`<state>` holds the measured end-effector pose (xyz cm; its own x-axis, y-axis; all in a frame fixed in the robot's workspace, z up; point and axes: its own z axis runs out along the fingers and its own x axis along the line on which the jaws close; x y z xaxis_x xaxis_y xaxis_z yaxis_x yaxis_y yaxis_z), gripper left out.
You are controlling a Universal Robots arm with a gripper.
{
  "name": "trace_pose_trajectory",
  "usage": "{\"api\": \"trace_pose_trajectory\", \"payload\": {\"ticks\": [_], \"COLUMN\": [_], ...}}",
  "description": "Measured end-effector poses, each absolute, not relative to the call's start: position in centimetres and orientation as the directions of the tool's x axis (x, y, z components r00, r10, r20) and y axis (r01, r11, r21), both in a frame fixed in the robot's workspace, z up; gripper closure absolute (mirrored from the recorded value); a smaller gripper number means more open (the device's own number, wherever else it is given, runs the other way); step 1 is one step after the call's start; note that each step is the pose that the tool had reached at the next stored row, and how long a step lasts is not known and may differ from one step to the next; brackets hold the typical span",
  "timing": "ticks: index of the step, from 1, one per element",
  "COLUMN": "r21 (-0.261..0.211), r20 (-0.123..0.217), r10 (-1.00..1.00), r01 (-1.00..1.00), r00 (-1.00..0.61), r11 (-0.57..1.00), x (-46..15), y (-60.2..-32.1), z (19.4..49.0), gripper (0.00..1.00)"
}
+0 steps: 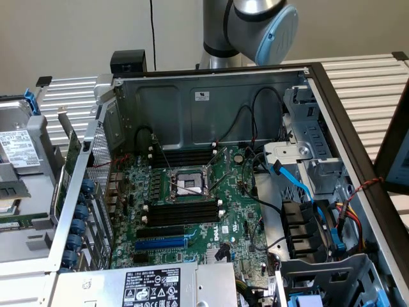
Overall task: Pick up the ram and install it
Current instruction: 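Pick up the ram and move it above insertion slot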
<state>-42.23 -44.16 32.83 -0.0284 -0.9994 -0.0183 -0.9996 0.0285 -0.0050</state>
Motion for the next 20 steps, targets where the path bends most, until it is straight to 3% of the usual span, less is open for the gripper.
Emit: {"api": "trace_pose_trajectory", "payload": {"ticks": [12, 20], "r21": [-0.004, 0.0], "r20": [-0.064, -0.066], "r10": [-0.998, -0.998], "r01": [-1.0, -1.0], "r00": [-0.025, -0.023], "r11": [0.025, 0.023], "x": [-39.3, -37.0], "y": [-44.9, -45.2], "z": [38.3, 41.0], "gripper": [0.87, 0.87]}}
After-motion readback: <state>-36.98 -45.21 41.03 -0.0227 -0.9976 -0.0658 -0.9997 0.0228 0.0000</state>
